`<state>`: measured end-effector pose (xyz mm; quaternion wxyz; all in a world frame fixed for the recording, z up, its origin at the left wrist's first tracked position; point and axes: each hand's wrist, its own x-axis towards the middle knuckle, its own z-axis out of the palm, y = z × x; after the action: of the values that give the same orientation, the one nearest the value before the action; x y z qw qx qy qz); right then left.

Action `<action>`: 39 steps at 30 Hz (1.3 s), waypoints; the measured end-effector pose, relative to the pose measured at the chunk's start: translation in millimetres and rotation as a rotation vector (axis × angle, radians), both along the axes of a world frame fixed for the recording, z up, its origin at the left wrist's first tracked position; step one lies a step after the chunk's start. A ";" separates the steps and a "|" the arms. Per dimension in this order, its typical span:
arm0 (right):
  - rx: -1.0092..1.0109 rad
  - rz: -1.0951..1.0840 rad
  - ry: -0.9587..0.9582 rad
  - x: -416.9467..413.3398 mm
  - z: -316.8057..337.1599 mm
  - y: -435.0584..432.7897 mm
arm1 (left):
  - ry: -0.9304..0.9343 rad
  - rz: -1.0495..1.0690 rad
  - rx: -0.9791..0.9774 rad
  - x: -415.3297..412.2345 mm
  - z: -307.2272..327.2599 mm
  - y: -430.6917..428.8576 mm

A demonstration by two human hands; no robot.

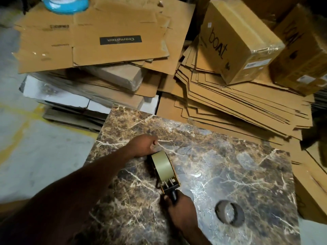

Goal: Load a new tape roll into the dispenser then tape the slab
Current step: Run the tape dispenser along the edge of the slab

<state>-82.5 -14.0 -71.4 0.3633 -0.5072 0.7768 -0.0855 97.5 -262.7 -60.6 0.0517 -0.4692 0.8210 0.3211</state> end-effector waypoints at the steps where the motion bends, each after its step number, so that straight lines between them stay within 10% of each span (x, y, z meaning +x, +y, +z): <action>1: -0.008 0.014 0.013 1.0 0.8 -0.5 | -0.023 -0.071 -0.109 3.0 -3.2 -0.1; 8: -0.024 0.165 0.206 6.6 9.2 -11.3 | -0.263 -0.524 -0.458 8.8 -19.2 6.5; 21: 0.187 0.434 0.597 8.1 1.4 -11.2 | -0.370 -0.307 -0.261 43.1 -37.3 41.0; 39: 0.242 0.457 0.640 3.1 11.0 10.6 | -0.387 -0.083 -0.126 21.4 -25.1 57.2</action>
<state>-79.5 -3.4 -60.4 0.1700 -0.6214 0.7223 0.2515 118.8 -205.5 -85.6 0.1922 -0.4900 0.8330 0.1705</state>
